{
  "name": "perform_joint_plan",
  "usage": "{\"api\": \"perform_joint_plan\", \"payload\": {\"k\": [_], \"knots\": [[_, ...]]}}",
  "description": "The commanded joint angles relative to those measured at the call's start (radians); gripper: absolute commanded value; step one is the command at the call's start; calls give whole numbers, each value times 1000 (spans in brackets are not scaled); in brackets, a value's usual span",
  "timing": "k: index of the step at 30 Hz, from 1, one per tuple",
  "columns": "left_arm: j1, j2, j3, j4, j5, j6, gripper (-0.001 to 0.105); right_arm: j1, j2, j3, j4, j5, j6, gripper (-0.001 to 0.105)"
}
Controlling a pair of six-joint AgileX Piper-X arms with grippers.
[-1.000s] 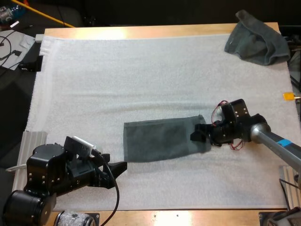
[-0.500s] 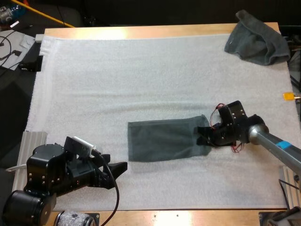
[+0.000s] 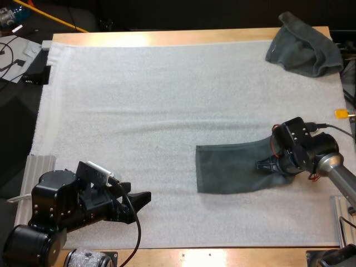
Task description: Pick towel from pile, fold and stack
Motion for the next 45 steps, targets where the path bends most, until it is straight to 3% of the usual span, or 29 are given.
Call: {"api": "perform_joint_plan", "payload": {"k": [1, 2, 3, 6, 15, 20, 24, 33, 36, 41, 45], "knots": [[-3, -3, -4, 0, 9, -2, 62, -1, -22, -20, 63, 149, -41, 0], [-2, -3, -6, 2, 7, -4, 62, -2, -21, -15, 55, 109, -35, 0], [-4, -2, -7, 6, 5, -4, 62, -2, -35, -22, 87, 177, -57, 0], [-3, -1, -7, 5, 6, -4, 62, -2, -46, -39, 111, 206, -61, 0], [0, -1, -6, 9, 8, -1, 62, 142, 2, -42, -61, -143, 252, 0], [2, 0, -6, 13, 15, 1, 62, 228, 105, -40, -199, -247, 407, 0], [-1, -1, -7, 9, 6, -2, 62, 236, 115, -46, -203, -206, 406, 0], [1, 0, -8, 9, 9, 0, 62, 266, 202, -48, -283, -240, 472, 2], [-1, -1, -6, 11, 9, 2, 62, 270, 214, -49, -293, -262, 474, 18], [-2, 0, -6, 10, 10, 1, 62, 266, 215, -53, -305, -335, 454, 67], [-2, 0, -6, 13, 10, 5, 62, 270, 204, -51, -301, -359, 429, 69]]}}
